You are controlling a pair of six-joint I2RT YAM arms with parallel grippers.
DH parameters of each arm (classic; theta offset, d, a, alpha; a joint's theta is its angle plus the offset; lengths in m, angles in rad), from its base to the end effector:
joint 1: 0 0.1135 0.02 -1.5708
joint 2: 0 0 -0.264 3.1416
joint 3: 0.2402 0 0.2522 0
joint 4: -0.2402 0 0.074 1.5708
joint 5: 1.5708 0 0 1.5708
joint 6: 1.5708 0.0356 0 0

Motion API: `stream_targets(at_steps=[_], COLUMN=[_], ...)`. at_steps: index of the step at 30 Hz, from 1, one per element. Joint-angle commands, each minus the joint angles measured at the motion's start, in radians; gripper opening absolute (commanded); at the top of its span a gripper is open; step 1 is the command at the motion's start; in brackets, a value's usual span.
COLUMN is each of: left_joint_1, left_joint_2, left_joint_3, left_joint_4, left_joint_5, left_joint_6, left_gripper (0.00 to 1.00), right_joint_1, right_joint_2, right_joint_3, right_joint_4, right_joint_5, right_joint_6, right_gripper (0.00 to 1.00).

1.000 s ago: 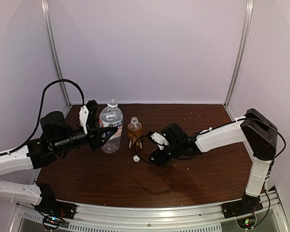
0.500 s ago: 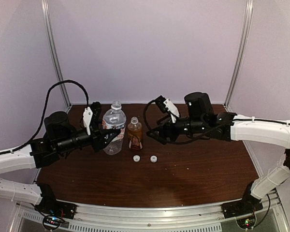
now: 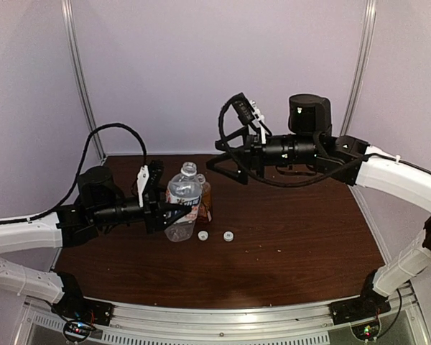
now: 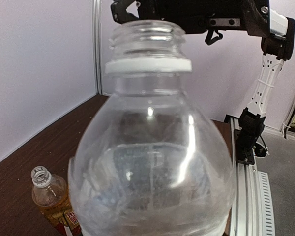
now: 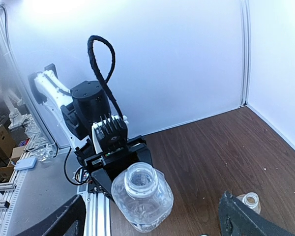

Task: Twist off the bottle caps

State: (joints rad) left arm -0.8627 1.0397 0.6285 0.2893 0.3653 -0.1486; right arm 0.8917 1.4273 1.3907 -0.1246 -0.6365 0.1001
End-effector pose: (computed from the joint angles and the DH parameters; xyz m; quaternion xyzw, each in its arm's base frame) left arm 0.1473 -0.1915 0.2852 0.3702 0.6479 -0.4347 0.5043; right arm 0.1911 0.2705 0.4093 -0.4660 0.5894 0.5024 0.4278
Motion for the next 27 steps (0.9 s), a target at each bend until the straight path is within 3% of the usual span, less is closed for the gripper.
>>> stream_targets(at_steps=[1,12,17,23,27], left_joint_1=[0.008,0.007,0.007,0.007,0.007], left_joint_2=[0.036,0.082,0.1,0.111,0.105], left_joint_3=[0.033,0.045,0.054,0.052,0.045], left_joint_4=[0.122,0.15,0.146,0.147,0.161], left_joint_5=[0.095,0.115,0.12,0.112,0.103], left_joint_6=[-0.044,-0.056,-0.055,-0.051,-0.046], left_gripper=[0.47,0.47,0.47,0.48,0.53], right_joint_1=[0.022,0.051,0.053,0.053,0.052], right_joint_2=[0.057,0.154,0.175,0.183,0.173], right_joint_3=[0.056,0.135,0.143,0.145,0.134], right_joint_4=[-0.033,-0.079,-0.082,-0.084,-0.093], right_joint_5=[-0.058,-0.083,-0.09,-0.074,-0.042], right_joint_6=[-0.002,-0.026,-0.029,-0.036,-0.05], right_gripper=[0.94,0.73,0.56,0.28,0.13])
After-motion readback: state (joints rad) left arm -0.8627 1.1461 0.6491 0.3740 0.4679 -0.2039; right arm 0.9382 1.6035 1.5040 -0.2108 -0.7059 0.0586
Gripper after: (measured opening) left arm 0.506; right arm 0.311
